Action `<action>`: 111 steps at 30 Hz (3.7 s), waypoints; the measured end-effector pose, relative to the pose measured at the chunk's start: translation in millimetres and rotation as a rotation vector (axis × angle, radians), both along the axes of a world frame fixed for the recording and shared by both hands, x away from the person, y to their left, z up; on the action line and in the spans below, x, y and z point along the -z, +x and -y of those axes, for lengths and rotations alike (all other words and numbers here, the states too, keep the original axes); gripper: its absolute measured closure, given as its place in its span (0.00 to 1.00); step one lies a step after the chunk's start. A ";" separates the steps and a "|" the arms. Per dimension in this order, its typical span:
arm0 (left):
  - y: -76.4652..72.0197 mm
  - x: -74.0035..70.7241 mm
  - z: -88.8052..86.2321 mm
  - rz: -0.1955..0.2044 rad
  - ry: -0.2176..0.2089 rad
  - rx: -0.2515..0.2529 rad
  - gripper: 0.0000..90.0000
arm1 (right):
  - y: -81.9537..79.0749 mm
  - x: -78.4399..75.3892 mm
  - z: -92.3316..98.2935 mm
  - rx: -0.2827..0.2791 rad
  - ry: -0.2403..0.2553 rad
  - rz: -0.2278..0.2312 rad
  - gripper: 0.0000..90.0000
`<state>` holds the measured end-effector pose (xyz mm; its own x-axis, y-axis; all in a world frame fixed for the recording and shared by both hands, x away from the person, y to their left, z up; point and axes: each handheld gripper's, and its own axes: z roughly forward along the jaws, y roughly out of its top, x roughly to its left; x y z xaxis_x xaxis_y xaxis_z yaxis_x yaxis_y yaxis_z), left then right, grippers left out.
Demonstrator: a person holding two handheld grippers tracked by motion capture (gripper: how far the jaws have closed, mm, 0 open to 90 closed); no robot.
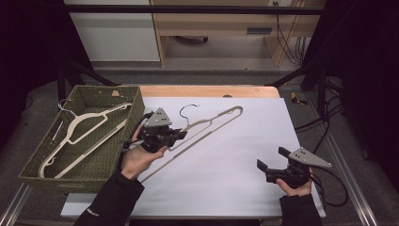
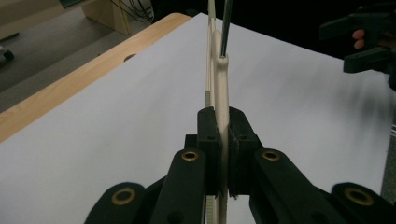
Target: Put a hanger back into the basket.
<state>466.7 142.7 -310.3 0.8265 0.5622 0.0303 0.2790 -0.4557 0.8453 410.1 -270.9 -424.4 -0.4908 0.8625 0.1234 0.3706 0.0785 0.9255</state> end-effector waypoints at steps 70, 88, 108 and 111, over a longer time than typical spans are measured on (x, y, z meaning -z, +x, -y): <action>39.3 -34.3 -280.8 0.004 0.033 -0.309 0.95 | 0.7 -1.0 -1.4 0.000 -0.023 -0.005 0.01; 46.0 0.0 -296.1 -0.096 0.049 -0.354 0.95 | 1.5 0.4 -2.9 -0.003 -0.027 -0.010 0.01; 57.1 31.9 -283.0 -0.208 0.017 -0.467 0.93 | 1.6 0.3 -3.6 -0.002 -0.030 -0.010 0.01; 59.5 34.6 -281.5 -0.222 -0.007 -0.496 0.93 | 1.1 -0.2 -3.3 -0.002 -0.026 -0.010 0.01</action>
